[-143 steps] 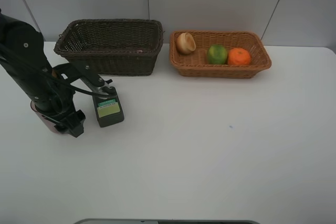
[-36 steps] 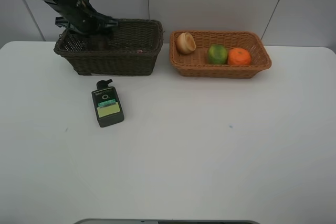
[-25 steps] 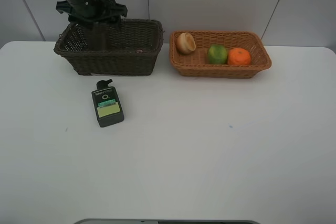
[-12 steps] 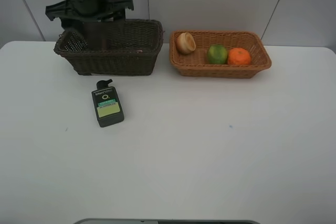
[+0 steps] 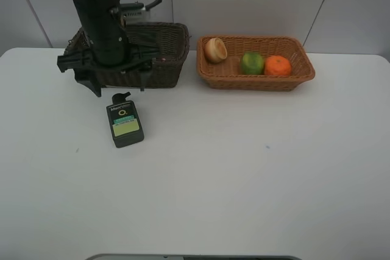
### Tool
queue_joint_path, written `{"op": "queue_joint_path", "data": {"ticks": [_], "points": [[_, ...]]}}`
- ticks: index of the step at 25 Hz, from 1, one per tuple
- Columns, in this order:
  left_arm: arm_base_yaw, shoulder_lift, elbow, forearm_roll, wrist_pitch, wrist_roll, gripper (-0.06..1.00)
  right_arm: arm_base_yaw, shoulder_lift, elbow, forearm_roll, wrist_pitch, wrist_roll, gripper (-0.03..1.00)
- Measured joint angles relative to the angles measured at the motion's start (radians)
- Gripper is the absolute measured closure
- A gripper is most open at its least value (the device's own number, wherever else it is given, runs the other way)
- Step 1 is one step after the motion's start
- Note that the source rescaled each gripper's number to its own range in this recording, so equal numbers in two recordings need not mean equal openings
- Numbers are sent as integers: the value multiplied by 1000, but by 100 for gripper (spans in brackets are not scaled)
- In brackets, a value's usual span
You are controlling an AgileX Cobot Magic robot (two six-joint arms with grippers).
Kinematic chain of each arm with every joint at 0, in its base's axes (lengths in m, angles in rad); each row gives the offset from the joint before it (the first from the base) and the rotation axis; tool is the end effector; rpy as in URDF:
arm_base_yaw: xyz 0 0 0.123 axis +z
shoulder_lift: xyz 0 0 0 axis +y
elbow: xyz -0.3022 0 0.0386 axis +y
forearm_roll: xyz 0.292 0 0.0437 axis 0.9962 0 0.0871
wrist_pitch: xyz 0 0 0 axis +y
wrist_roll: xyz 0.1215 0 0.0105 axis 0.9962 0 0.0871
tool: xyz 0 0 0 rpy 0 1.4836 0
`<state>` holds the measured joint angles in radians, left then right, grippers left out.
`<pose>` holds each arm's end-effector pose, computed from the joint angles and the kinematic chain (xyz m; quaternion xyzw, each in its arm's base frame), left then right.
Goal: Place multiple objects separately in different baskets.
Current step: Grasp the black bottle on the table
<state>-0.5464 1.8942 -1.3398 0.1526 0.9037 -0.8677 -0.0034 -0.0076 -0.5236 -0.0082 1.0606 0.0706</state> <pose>0.3737 -0.2102 0.1621 -0.1183 0.9859 -0.0158 0.1174 0.0373 -0.0010 0.2926 0.0315 0.8444 0.0139 0.5347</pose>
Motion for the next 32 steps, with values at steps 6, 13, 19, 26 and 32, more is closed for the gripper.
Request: {"op": "queue_joint_path", "data": {"ticks": [6,13,19,26,32], "points": [[-1,0,72,-42,-29,-4,-1,0,0,0,0,0,0,12],[-1,0,127,-27,-44,-5,-1,0,0,0,0,0,0,12],[1,0,162,-1,-127,-19,-1,0,0,0,0,0,0,12],[3,-1,218,-19,-261,-56,-5,0,0,0,0,0,0,12],[26,-1,219,-20,-277,-84,-6,0,0,0,0,0,0,12]]}}
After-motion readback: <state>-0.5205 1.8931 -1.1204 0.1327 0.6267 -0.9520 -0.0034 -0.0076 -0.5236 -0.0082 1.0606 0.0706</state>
